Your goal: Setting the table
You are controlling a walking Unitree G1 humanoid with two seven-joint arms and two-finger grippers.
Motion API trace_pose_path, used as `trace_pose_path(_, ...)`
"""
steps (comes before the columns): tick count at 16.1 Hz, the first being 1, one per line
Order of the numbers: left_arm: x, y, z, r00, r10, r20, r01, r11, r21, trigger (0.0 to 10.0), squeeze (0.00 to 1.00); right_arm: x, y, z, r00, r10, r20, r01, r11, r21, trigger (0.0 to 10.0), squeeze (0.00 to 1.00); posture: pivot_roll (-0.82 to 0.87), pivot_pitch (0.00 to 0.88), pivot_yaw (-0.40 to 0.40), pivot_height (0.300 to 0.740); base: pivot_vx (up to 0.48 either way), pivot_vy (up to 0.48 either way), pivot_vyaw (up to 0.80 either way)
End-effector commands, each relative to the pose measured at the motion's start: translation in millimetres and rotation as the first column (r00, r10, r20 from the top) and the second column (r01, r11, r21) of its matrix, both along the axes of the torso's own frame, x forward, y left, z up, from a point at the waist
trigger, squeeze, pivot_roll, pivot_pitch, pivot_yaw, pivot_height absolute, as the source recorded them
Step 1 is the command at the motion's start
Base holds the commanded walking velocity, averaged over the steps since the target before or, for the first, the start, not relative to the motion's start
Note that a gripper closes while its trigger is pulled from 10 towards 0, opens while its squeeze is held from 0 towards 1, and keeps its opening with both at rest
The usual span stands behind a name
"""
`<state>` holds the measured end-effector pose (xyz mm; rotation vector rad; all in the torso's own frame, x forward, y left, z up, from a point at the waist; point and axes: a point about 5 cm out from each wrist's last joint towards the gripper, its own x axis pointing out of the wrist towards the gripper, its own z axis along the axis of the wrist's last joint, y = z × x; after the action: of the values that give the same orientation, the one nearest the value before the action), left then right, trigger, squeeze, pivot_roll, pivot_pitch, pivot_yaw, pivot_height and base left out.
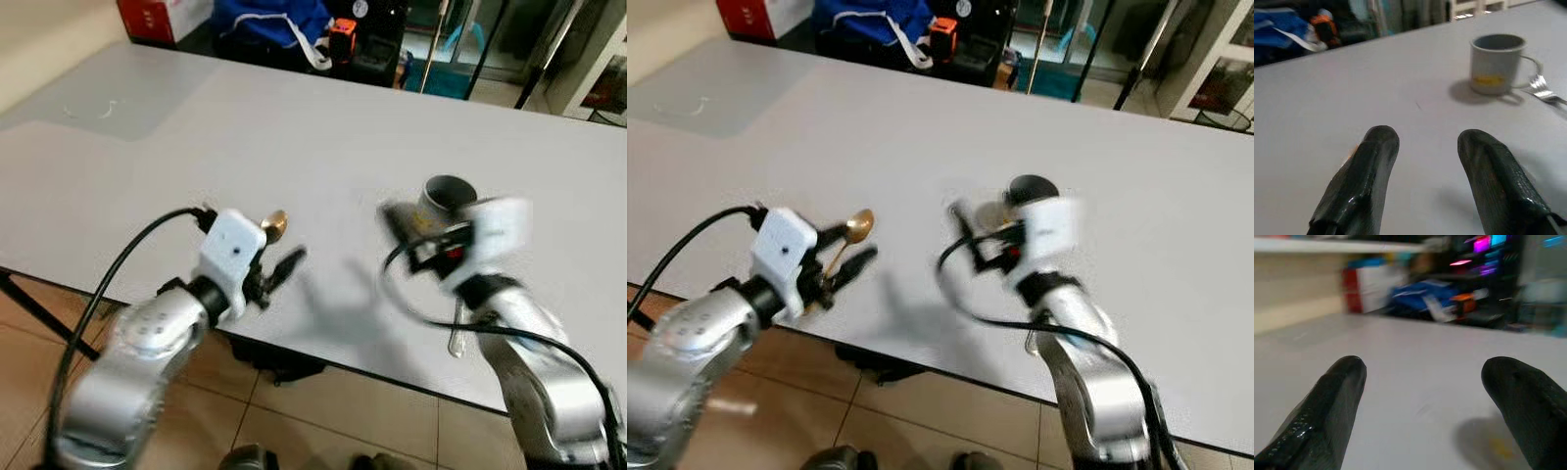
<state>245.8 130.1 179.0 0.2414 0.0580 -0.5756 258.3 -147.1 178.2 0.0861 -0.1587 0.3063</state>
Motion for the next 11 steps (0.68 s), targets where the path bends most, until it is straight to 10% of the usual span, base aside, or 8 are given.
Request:
trace_pose_path(1,9.8,0.9,2,0.994,0.104,0.043,-0.103,0.995,-0.014,10.0,0.0,-7.0,-20.0,-2,0.985,-0.171,-0.027,0.173,0.984,0.048,10.0,0.0,0.02,0.045,-0.001,0.74,0.0,0.48,0.0)
trace_pose_path(11,25.3,6.0,-3,0.95,0.284,0.128,-0.288,0.958,0.012,10.0,0.0,-2.3,7.0,-13,0.991,-0.061,-0.116,0.066,0.997,0.044,10.0,0.0,0.04,0.06,-0.038,0.74,0.0,0.48,-0.39)
